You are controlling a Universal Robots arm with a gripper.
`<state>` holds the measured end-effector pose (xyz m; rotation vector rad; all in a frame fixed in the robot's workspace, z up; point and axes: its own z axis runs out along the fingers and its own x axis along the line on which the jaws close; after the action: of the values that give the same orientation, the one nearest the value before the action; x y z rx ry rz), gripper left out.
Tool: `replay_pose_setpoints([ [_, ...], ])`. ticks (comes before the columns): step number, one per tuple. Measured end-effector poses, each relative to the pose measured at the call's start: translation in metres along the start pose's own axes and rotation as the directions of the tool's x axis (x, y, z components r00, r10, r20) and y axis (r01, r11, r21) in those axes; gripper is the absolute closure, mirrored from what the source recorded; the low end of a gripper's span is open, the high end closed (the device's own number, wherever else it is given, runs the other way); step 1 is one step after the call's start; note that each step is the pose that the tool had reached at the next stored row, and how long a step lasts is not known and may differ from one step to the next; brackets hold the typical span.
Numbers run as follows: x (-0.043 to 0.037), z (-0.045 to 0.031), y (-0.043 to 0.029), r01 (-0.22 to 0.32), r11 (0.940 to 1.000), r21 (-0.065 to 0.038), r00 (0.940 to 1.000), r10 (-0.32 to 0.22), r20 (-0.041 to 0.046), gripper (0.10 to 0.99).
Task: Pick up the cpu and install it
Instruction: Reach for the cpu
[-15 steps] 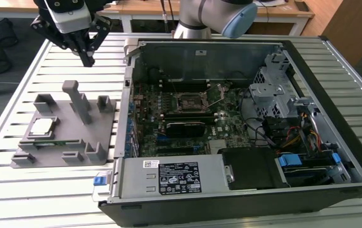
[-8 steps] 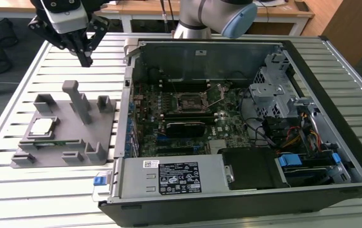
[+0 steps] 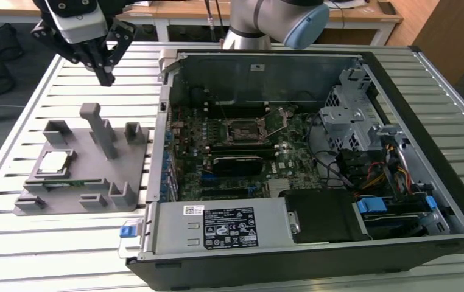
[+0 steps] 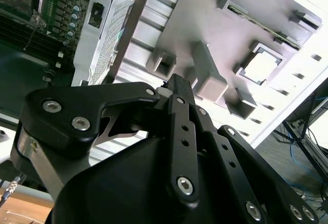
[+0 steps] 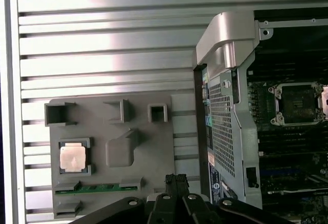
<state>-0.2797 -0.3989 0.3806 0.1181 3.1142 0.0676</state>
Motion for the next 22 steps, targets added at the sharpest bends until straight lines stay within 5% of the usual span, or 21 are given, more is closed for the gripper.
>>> replay_pose_setpoints([
  [22,0.0275,0.0017,-0.0062,0.000,1.0000,0.000,1.0000,0.000,0.0000,0.976],
])
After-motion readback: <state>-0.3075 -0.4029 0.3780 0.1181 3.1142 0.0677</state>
